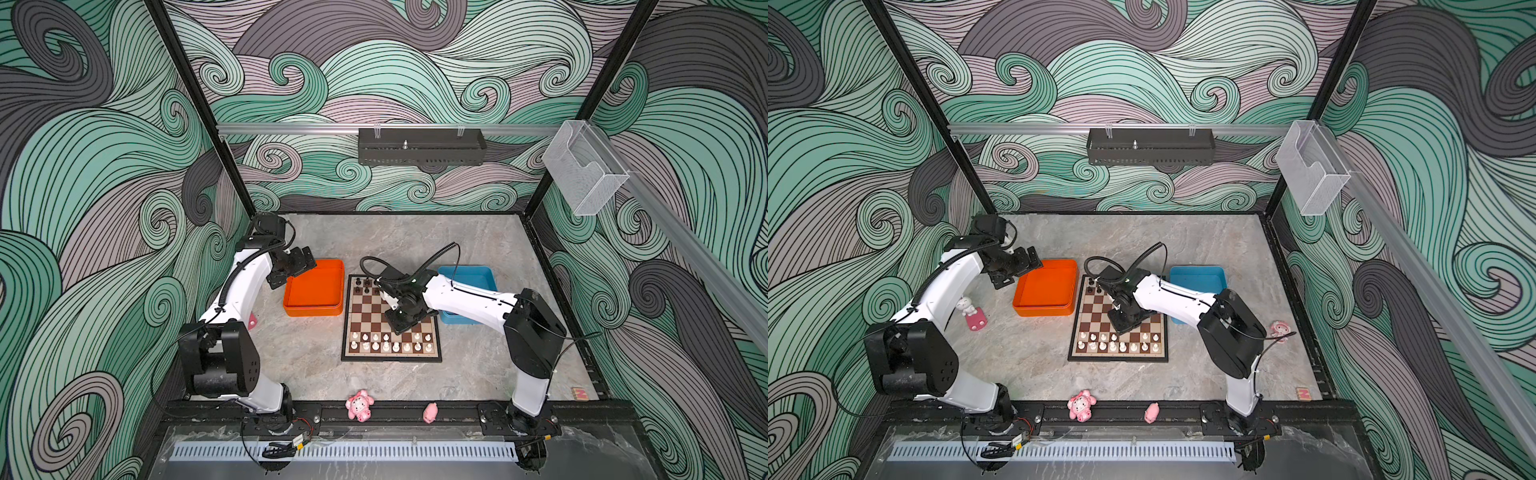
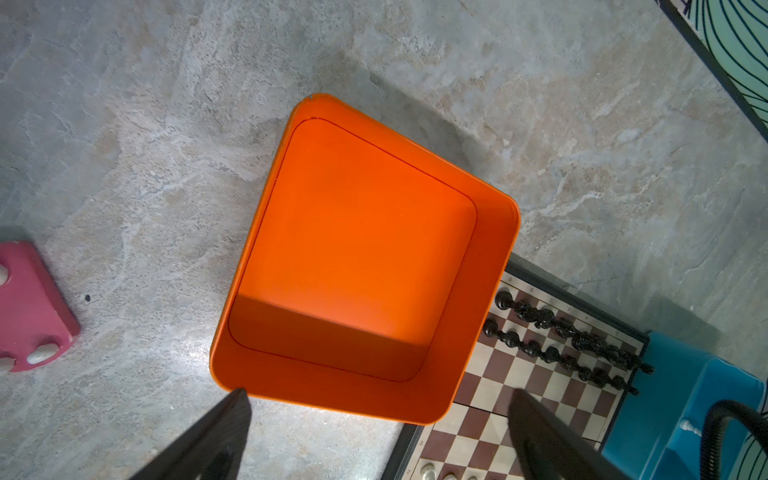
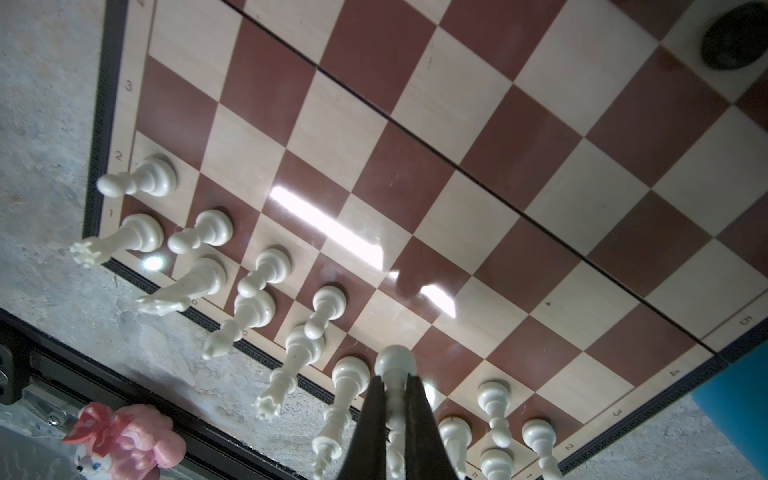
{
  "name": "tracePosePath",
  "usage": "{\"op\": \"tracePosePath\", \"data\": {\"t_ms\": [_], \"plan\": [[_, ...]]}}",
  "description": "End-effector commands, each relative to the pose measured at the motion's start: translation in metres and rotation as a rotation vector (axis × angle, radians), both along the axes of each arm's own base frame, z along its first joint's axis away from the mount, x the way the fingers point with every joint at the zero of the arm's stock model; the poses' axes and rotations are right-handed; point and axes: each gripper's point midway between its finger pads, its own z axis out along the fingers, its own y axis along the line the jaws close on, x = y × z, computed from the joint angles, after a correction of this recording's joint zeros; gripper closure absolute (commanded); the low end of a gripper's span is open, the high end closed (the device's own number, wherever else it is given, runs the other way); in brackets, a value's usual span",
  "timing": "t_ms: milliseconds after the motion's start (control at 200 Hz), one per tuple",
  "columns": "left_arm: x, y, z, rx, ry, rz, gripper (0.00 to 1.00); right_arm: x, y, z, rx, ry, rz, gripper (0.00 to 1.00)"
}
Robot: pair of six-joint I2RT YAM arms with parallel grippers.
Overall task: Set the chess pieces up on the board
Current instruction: 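Lower the white pawn toward a white-row square with the right gripper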
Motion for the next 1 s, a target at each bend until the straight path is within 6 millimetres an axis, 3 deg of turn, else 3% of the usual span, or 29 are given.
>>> {"op": "tracePosePath", "data": {"t_ms": [0,996], "plan": [[-0.007,0.003,-0.002,-0.006,0.021,0.003,0.01,-0.004,0.007,-0.002,0.003,0.023,0.026,0.94],[-0.005,0.001,-0.012,-0.037,0.038,-0.005,0.01,-0.015,0.002,-0.023,-0.073,0.111,0.039,0.91]]}}
